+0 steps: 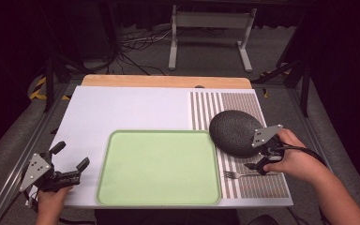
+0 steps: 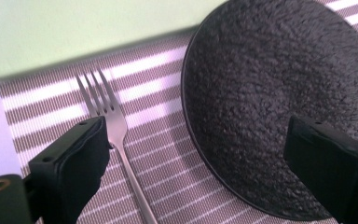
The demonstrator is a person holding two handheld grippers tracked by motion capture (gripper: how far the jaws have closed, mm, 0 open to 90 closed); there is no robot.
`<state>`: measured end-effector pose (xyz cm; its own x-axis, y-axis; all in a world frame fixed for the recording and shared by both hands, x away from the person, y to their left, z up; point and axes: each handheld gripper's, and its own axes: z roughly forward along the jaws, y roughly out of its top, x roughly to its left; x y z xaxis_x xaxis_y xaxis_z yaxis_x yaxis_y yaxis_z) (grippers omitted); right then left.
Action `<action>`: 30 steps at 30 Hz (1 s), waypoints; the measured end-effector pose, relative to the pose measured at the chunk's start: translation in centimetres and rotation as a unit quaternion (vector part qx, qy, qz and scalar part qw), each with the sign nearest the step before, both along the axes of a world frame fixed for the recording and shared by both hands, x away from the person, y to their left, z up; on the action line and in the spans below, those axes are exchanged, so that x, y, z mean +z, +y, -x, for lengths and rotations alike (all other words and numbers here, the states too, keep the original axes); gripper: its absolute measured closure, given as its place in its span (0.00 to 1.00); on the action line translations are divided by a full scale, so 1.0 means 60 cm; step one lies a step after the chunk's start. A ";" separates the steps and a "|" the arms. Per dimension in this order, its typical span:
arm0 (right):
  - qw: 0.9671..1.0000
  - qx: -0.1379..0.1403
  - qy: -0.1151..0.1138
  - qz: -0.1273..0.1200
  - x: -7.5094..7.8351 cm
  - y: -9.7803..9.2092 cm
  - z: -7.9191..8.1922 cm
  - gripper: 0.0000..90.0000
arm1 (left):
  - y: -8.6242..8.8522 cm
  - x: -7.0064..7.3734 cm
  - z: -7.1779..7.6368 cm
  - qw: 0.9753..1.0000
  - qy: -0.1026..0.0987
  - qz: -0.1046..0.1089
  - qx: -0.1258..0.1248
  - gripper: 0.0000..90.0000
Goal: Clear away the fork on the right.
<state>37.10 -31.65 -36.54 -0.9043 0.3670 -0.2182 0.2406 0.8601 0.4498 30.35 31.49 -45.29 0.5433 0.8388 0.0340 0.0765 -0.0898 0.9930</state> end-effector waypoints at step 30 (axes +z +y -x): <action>0.982 0.071 0.094 0.149 -0.035 0.019 -0.009 0.29 | 0.000 0.000 0.000 1.000 -0.001 -0.002 0.001 0.00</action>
